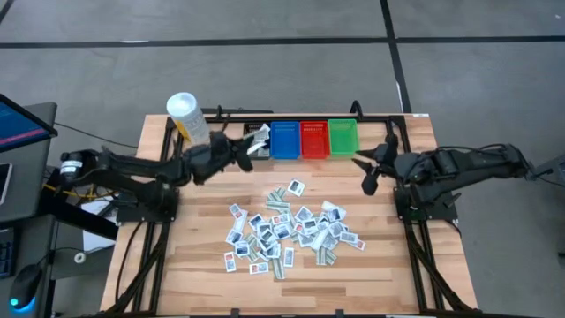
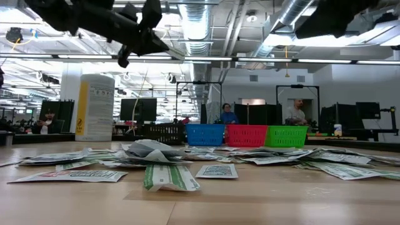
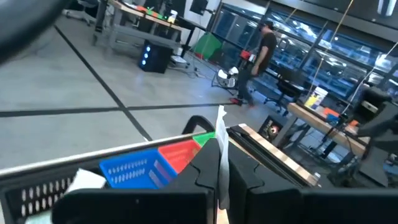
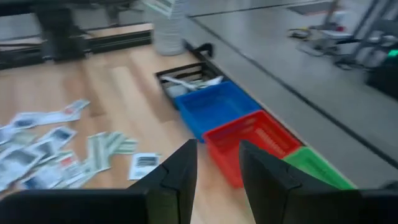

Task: Pick & Place First Aid Supplies
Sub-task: Put the green bandage pack in the black bin

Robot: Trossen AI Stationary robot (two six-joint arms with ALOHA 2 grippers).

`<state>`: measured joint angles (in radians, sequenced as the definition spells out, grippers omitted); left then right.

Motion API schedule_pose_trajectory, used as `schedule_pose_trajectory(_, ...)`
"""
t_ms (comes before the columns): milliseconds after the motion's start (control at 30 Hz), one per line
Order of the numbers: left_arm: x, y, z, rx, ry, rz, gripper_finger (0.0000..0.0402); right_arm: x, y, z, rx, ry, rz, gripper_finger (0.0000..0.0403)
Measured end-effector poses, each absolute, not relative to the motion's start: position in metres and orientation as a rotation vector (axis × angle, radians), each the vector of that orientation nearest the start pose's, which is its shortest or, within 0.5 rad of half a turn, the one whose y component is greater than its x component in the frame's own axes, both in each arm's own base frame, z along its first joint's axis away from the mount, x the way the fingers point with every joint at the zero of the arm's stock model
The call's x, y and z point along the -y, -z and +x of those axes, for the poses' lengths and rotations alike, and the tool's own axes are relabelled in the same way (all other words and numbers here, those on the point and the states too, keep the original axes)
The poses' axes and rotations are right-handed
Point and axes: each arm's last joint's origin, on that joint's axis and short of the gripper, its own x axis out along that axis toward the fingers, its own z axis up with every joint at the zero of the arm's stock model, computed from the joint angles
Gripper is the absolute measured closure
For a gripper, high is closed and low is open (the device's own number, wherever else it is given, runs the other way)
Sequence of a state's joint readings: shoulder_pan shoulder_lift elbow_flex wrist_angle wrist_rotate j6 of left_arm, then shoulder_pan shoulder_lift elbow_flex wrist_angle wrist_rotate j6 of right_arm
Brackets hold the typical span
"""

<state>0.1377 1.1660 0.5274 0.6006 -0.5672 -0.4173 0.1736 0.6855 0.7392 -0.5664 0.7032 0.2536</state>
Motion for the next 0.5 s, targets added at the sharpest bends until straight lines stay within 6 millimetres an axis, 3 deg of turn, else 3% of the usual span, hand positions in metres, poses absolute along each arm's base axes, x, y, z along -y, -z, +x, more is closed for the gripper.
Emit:
schedule_pose_trajectory(233,-0.105,-0.239,0.224,0.096,-0.703,-0.444,0.0393,0.007,-0.289,0.137,-0.420,0.704,0.007,0.0290)
schedule_pose_trajectory(500,-0.149,-0.212,0.216,0.004,-0.696,-0.557,0.0392,0.015,-0.278,0.139,-0.432,0.760,0.018,0.0290)
